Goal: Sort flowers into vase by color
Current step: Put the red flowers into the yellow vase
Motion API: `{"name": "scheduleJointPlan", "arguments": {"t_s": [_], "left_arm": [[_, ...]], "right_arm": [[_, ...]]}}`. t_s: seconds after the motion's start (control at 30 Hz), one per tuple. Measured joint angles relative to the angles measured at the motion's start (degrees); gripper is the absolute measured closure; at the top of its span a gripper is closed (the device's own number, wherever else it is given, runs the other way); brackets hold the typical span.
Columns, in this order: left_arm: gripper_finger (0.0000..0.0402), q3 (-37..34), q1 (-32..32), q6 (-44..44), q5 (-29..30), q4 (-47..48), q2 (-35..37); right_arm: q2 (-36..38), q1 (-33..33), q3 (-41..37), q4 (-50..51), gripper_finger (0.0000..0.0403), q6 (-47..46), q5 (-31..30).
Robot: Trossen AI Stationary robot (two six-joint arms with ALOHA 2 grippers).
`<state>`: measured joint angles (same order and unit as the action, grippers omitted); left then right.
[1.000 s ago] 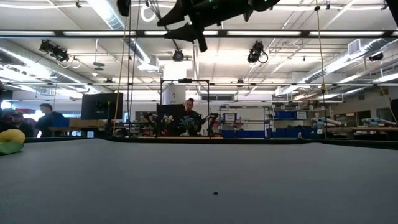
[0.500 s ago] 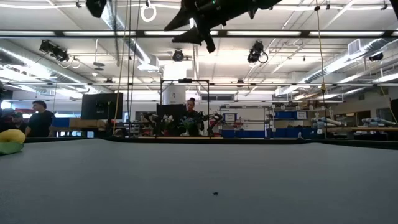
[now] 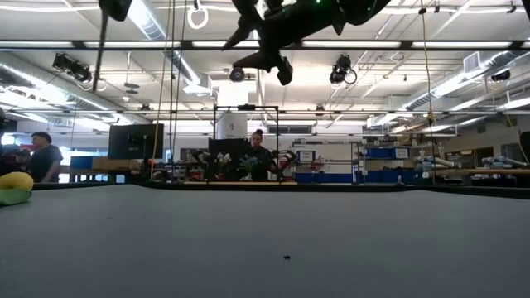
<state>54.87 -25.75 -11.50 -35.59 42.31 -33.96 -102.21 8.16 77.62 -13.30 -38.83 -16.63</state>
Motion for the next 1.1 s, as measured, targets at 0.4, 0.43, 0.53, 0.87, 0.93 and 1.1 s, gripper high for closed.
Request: {"name": "scheduleJointPlan", "arguments": {"t_s": [0.4,0.43,0.53,0.87,0.93,1.1], "left_arm": [[0.0396,0.0,0.02,-9.39,-16.17,12.36,6.5],[0.0396,-0.02,0.02,-10.25,-17.77,13.27,6.81],[0.0396,-0.02,0.02,-12.28,-24.41,14.53,7.05],[0.0396,-10.96,0.02,-15.91,-32.54,15.86,10.92],[0.0396,-12.83,0.01,-15.16,-33.74,13.97,11.72],[0.0396,-13.22,0.1,-15.22,-36.25,11.74,12.42]], "right_arm": [[-0.76,-11.2,-1.68,-3.95,0.0219,-12.74,-20.14],[-0.76,-12.13,-1.68,-3.57,0.0219,-13.83,-21.92],[-1.48,-14.82,-1.7,-3.64,0.0219,-15.67,-27.52],[-7.43,-20.13,-1.49,-13.44,0.0219,-20.89,-35.42],[-8.83,-20.69,-0.52,-14.57,0.0219,-22.0,-35.66],[-12.9,-21.38,2.42,-14.41,0.0219,-24.88,-34.86]]}}
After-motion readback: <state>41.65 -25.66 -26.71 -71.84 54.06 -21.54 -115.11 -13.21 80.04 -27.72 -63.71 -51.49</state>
